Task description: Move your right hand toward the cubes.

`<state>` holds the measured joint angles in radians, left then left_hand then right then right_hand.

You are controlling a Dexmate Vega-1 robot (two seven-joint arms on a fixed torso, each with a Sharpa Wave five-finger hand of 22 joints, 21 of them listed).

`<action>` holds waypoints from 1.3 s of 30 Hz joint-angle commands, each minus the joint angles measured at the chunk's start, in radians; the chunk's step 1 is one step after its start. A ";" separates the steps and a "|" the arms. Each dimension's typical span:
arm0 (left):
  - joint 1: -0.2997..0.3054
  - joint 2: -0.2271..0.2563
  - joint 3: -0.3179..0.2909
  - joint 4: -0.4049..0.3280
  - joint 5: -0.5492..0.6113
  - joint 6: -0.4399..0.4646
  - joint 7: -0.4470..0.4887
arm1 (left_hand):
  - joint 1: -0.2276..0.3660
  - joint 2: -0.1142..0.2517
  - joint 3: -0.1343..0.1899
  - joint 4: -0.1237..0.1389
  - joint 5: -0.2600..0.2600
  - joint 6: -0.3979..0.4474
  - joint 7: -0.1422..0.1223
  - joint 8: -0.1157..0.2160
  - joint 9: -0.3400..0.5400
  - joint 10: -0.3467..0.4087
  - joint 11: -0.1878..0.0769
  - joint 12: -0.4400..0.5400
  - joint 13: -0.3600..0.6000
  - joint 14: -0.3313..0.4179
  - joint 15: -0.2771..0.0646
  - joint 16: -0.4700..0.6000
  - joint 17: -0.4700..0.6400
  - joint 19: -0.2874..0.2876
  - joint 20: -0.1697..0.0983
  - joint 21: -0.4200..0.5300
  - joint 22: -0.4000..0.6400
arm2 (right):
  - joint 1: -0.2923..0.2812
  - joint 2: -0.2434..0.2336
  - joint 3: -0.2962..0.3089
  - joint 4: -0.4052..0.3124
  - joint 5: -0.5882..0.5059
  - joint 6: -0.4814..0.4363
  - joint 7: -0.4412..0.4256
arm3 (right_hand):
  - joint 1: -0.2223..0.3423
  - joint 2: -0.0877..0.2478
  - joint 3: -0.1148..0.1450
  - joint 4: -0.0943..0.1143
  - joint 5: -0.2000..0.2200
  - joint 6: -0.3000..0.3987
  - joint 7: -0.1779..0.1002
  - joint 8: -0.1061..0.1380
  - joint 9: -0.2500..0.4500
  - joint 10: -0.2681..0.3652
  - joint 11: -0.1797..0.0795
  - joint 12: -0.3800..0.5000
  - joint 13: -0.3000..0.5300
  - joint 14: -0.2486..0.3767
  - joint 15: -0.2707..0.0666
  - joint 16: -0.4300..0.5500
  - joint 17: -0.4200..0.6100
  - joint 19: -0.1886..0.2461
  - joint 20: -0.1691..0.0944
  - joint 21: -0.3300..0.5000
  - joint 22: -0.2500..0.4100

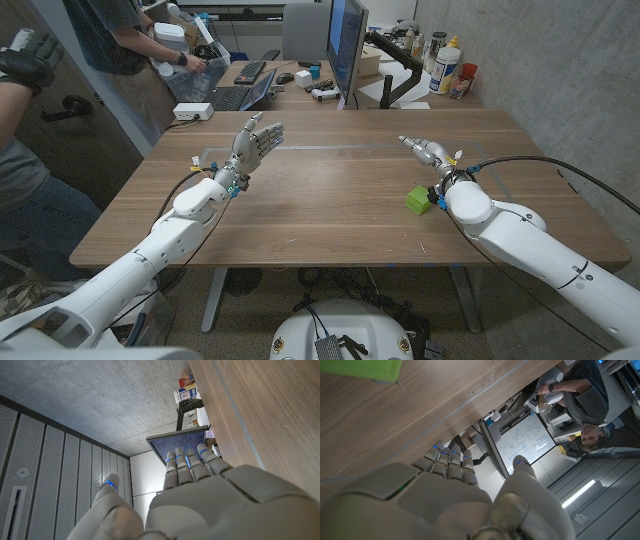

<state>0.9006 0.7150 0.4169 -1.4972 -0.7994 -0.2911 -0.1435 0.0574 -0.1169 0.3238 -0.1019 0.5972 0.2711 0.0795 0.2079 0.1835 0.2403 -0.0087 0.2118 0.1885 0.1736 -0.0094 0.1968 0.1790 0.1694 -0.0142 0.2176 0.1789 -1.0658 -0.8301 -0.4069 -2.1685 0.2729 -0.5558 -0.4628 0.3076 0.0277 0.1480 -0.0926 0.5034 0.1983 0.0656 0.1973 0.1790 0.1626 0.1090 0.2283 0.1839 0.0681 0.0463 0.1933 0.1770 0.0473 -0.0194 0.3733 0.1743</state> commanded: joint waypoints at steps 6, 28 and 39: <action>-0.007 0.002 0.007 -0.007 -0.003 0.010 -0.005 | 0.006 0.003 -0.007 0.001 0.006 0.013 0.002 0.003 0.005 0.003 0.000 -0.004 0.002 0.002 0.000 -0.004 0.005 -0.001 0.008 -0.005 0.004 | 0.022 0.003 -0.036 -0.097 -0.031 -0.247 -0.049 | 0.017 -0.006 0.003 -0.016 0.009 0.003 -0.010 0.004 0.006 0.005 -0.007 -0.002 0.003 0.004 -0.005 -0.005 0.002 -0.001 0.019 -0.009 0.002; -0.002 0.003 0.013 -0.045 0.002 0.013 0.014 | 0.007 0.004 -0.012 0.001 0.006 0.020 0.003 0.003 0.005 0.004 -0.003 -0.005 0.002 0.002 -0.001 -0.004 0.005 -0.002 0.011 -0.008 0.005 | 0.039 0.006 -0.055 -0.160 -0.030 -0.447 -0.068 | 0.055 -0.017 0.005 -0.038 0.023 0.030 -0.062 0.009 0.007 0.000 -0.036 -0.007 0.004 0.003 0.009 -0.007 0.005 0.012 0.154 -0.035 0.004; -0.001 0.000 0.017 -0.051 0.003 0.010 0.020 | 0.007 0.005 -0.014 0.000 0.006 0.023 0.003 0.003 0.005 0.005 -0.003 -0.005 0.002 0.004 -0.001 -0.004 0.005 -0.001 0.011 -0.008 0.005 | 0.111 0.013 -0.116 -0.184 -0.042 -0.620 -0.070 | 0.060 -0.017 0.005 -0.040 0.026 0.036 -0.068 0.009 0.007 -0.002 -0.041 -0.008 0.004 -0.001 0.019 -0.008 0.005 0.011 0.178 -0.042 0.004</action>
<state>0.8975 0.7170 0.4288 -1.5387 -0.7994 -0.2811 -0.1317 0.0613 -0.1129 0.3155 -0.1022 0.5972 0.2863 0.0821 0.2079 0.1835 0.2404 -0.0087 0.2069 0.1884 0.1736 -0.0095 0.1968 0.1789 0.1636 -0.0087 0.2107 0.1789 -1.0079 -0.8227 -0.4772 -2.3274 0.2384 -1.0182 -0.5294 0.3578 0.0093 0.1549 -0.1270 0.5220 0.2303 0.0087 0.1973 0.1840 0.1552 0.0730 0.2205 0.1837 0.0643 0.0610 0.1885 0.1794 0.0562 0.1472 0.3327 0.1743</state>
